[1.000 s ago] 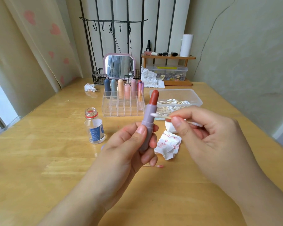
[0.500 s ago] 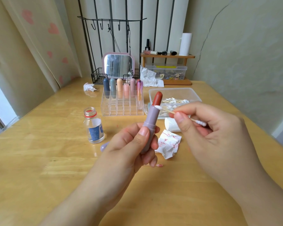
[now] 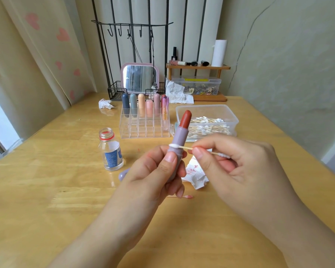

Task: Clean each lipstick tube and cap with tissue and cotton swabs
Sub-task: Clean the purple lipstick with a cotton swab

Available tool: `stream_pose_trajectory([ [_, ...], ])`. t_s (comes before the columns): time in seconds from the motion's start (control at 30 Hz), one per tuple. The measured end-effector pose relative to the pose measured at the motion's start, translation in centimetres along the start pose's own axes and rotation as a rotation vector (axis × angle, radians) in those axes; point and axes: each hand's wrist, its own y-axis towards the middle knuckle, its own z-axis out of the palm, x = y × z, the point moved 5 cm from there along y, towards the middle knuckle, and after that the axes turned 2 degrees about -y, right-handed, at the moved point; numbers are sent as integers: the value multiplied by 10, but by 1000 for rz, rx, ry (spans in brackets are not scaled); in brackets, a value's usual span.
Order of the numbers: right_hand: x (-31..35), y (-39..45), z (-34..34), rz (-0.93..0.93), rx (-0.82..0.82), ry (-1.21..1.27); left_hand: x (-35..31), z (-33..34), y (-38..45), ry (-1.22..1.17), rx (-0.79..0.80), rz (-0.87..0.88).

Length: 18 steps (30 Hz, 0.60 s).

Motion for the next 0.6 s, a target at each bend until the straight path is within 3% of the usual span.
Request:
stream_pose_trajectory([
  [0.13, -3, 2, -7, 13, -84, -31, 1, -2, 0, 24, -18, 2],
  [0.6, -4, 1, 3, 26, -20, -40, 0, -7, 0, 43, -88, 7],
])
